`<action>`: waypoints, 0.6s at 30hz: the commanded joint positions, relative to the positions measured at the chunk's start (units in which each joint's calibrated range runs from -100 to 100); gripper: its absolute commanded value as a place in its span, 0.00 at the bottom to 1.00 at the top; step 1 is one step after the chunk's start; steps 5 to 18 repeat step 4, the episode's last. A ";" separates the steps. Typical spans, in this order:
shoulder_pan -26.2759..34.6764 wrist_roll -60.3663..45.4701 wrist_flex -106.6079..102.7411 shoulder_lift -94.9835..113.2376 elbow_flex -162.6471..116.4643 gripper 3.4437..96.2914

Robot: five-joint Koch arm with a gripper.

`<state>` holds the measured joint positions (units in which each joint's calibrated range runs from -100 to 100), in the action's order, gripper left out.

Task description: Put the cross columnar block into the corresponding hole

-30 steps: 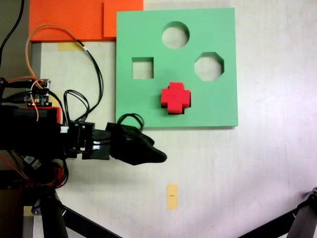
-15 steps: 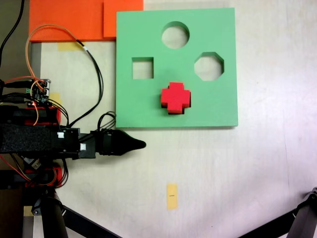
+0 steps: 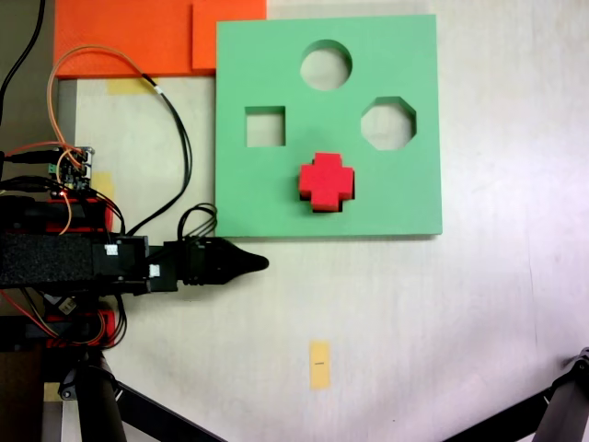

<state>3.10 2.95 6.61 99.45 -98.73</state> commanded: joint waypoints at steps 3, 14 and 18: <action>0.24 -0.05 -5.89 0.55 -1.27 0.49; 0.24 -0.05 -5.89 0.55 -1.27 0.49; 0.24 -0.05 -5.89 0.55 -1.27 0.49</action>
